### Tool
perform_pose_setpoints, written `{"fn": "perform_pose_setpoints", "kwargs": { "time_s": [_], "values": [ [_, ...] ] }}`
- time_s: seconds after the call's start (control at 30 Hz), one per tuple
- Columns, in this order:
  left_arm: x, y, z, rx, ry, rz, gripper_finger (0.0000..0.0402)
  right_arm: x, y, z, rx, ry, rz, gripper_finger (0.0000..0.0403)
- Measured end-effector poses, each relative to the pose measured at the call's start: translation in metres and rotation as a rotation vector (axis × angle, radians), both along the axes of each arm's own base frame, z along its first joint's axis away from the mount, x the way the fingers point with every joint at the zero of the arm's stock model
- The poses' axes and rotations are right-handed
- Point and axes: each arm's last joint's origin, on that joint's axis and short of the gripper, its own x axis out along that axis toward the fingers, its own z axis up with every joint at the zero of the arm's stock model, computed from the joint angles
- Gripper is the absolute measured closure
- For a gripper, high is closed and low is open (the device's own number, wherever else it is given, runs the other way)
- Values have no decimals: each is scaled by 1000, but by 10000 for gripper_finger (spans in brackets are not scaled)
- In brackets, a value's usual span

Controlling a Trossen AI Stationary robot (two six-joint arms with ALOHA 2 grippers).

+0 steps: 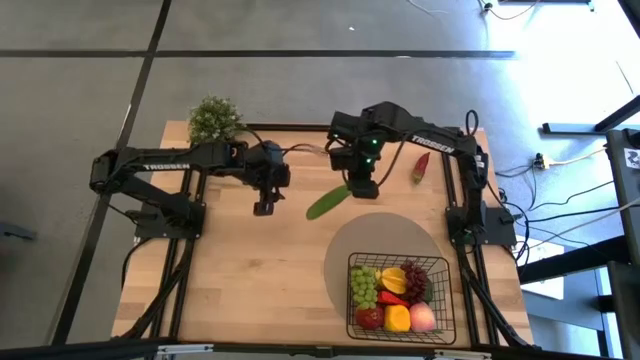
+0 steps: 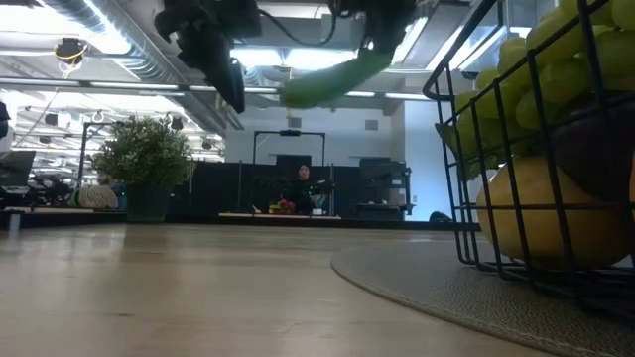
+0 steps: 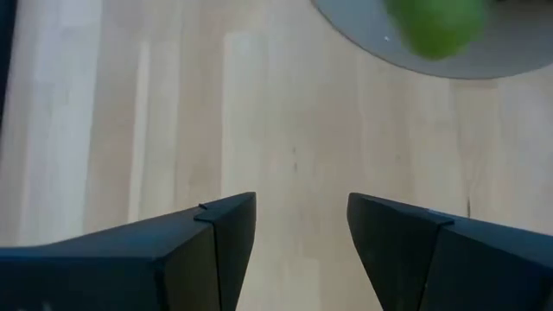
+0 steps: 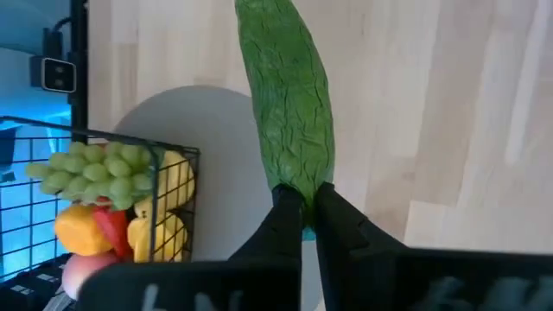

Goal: Build produce basket
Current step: Put the green cucumber into the wire basket

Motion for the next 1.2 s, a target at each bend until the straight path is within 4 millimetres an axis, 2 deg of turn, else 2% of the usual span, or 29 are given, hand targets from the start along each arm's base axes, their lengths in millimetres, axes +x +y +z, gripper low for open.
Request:
{"fn": "perform_pose_setpoints", "kwargs": {
  "time_s": [0.17, 0.33, 0.47, 0.83, 1.03, 1.2],
  "values": [
    [-2, 9, 0, -5, -3, 32, 230, -15, 16, 23, 4, -38, -41, 403],
    [-5, 14, 3, -2, -15, 49, 230, -45, 34, 52, 46, -73, -159, 403],
    [-13, 14, 15, 26, -77, 43, 230, -64, 57, 59, 100, -26, -257, 403],
    [-32, 14, 43, 130, -223, 7, 230, -117, 136, 27, 328, 376, -380, 403],
    [-36, 18, 48, 142, -259, 26, 230, -126, 161, -1, 330, 565, -366, 403],
    [-36, 18, 47, 135, -252, 22, 230, -131, 169, -23, 271, 655, -375, 403]
  ]
}}
